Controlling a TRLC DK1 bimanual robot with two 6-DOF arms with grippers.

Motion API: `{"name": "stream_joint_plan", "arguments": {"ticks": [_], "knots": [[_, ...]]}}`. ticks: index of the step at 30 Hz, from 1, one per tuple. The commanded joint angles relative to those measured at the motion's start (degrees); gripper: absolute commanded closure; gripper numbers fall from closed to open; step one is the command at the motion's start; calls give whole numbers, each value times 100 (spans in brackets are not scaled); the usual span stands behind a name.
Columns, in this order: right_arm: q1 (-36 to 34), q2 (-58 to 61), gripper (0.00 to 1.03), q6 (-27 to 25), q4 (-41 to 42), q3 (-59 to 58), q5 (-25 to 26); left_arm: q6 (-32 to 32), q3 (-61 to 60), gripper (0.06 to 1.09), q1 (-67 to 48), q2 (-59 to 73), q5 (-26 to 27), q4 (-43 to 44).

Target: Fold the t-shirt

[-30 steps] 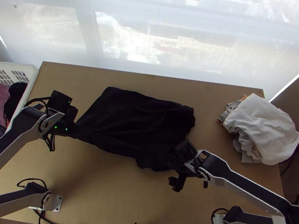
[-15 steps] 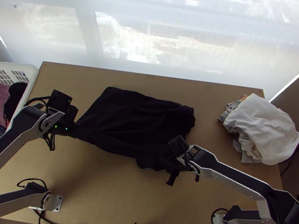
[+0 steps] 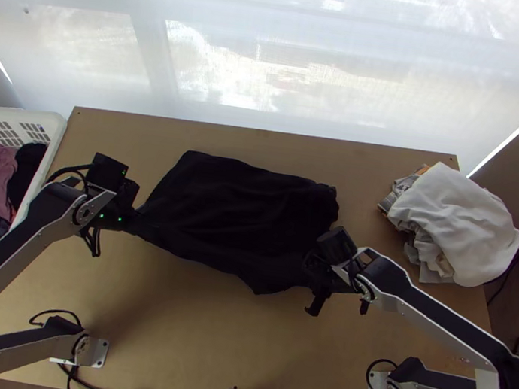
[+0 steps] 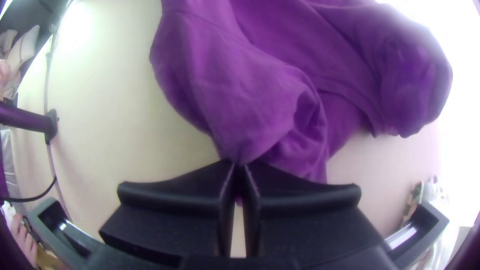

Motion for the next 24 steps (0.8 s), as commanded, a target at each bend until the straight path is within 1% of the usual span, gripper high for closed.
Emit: {"name": "stream_joint_plan", "arguments": {"ticks": [1, 6, 10, 11, 12, 15, 16, 17, 18, 20, 22, 24], "knots": [[-264, -594, 100, -108, -792, -101, -15, 229, 114, 105, -116, 645, 8, 717], [-466, -725, 100, -187, -1161, -22, -15, 255, 290, 105, -222, 1392, 8, 1446], [-633, -857, 100, -301, -1354, -4, -6, 194, 448, 105, -354, 1805, 8, 1745], [-660, -901, 100, -328, -1389, -4, -6, 168, 474, 103, -389, 1884, 8, 1789], [-695, -936, 100, -336, -1425, -13, -6, 141, 501, 91, -433, 1955, 8, 1842], [-748, -1007, 100, -345, -1530, -22, -6, 132, 501, 39, -600, 2043, 8, 1912], [-774, -1042, 100, -354, -1539, -40, -6, 141, 501, 26, -652, 2043, 8, 1912], [-792, -1068, 100, -363, -1548, -57, -6, 150, 492, 20, -688, 2034, 8, 1912], [-809, -1095, 100, -389, -1565, -75, -6, 159, 483, 18, -714, 2016, 8, 1885], [-853, -1165, 100, -451, -1583, -128, 3, 141, 466, 18, -705, 1946, 0, 1824], [-897, -1253, 100, -486, -1583, -180, 3, 132, 404, 15, -617, 1797, 0, 1771], [-941, -1358, 100, -503, -1583, -242, 3, 141, 264, 15, -468, 1630, 8, 1762]]}}
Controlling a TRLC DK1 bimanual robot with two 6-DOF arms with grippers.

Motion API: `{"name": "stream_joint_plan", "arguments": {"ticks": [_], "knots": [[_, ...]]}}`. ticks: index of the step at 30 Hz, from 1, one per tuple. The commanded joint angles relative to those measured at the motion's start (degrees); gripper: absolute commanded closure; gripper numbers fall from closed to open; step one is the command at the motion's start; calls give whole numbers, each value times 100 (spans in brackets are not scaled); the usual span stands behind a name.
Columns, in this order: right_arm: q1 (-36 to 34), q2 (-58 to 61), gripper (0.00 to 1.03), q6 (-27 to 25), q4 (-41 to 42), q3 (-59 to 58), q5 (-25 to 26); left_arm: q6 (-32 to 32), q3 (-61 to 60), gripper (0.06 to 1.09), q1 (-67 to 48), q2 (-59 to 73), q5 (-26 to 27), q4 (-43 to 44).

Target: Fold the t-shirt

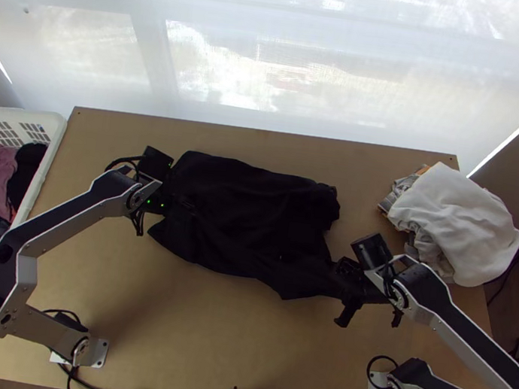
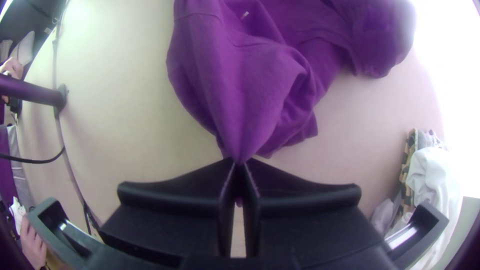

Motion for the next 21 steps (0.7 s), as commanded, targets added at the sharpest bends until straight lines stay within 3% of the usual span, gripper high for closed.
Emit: {"name": "stream_joint_plan", "arguments": {"ticks": [1, 10, 21], "knots": [[-167, -325, 100, -108, -83, -183, 0, 15, -244, 15, 199, -283, 0, -19], [-273, -826, 100, -240, -136, -666, 115, 67, -428, 15, 568, -231, 0, 43], [-308, -940, 100, -205, -207, -675, 194, -319, 248, 15, 217, 358, 26, -19]]}}
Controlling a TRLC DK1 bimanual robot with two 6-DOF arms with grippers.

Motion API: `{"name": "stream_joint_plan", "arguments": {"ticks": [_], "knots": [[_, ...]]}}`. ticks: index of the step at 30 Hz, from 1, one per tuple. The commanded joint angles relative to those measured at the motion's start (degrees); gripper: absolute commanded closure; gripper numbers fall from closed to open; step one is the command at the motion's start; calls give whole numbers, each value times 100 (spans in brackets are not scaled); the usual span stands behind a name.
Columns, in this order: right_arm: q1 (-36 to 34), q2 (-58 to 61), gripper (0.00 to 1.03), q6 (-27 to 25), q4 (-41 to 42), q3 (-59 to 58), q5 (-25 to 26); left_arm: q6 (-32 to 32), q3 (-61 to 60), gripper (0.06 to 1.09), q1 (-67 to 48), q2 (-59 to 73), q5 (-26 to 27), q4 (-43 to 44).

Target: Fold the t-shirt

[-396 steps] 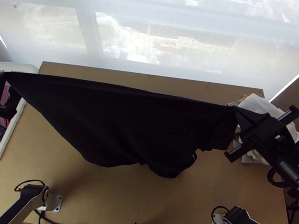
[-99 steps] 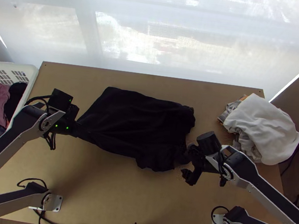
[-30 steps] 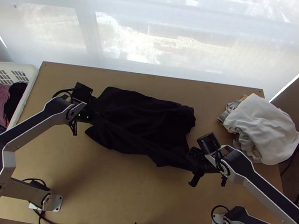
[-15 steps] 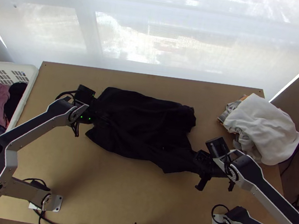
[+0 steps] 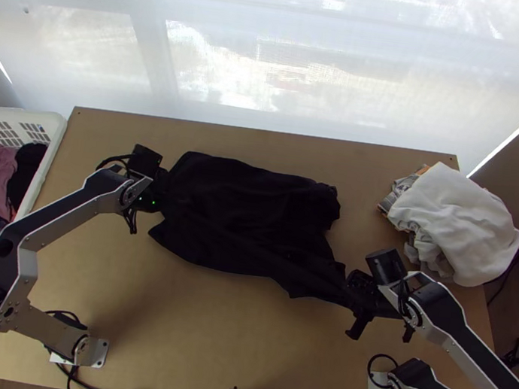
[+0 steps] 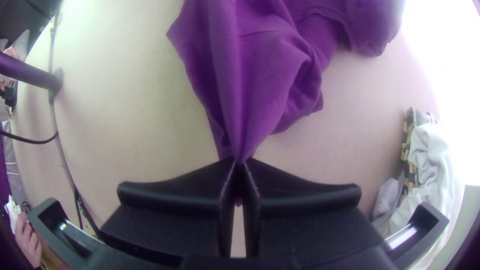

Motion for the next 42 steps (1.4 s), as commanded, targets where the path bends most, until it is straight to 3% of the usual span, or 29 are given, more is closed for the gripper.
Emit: {"name": "stream_joint_plan", "arguments": {"ticks": [1, 13, 22, 42], "knots": [[-55, -138, 100, 5, -71, -74, 74, -188, 404, 15, -308, 185, 26, -188], [-169, -182, 100, -3, -97, -144, 109, -144, -80, 15, -1495, -69, 378, -689], [-195, -208, 100, 14, -106, -153, 109, -65, -124, 15, -1451, -210, 474, -935], [-204, -252, 100, 49, -106, -197, 109, -57, 333, 15, -440, 159, -18, -21]]}}
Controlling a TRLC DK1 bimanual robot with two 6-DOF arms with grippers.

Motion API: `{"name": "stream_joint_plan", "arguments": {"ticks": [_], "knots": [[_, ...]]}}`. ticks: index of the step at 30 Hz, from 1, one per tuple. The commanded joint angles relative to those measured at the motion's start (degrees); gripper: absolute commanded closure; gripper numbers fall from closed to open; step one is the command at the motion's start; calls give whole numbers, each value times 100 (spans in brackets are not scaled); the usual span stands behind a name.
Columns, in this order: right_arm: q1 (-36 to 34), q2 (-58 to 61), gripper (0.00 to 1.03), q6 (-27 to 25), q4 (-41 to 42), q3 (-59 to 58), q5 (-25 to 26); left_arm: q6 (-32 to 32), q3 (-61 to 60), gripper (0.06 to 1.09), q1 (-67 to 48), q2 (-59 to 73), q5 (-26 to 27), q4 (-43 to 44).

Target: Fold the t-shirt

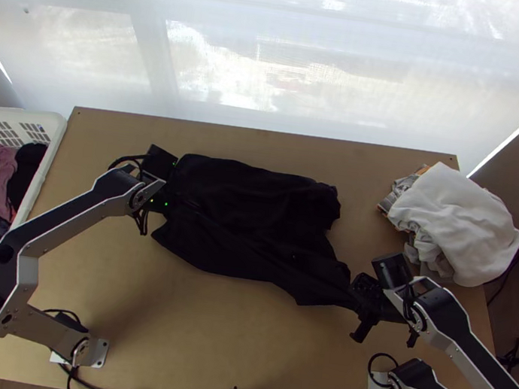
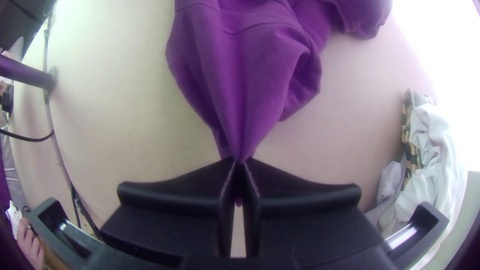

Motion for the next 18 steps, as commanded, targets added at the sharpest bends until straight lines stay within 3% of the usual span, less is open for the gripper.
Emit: {"name": "stream_joint_plan", "arguments": {"ticks": [1, 18], "knots": [[2, -5, 100, 16, 1, -5, 2, -11, 43, 15, 157, 323, -169, 172], [-7, 21, 100, -1, 1, -14, 10, -239, 342, 20, 385, 561, -556, 286]]}}
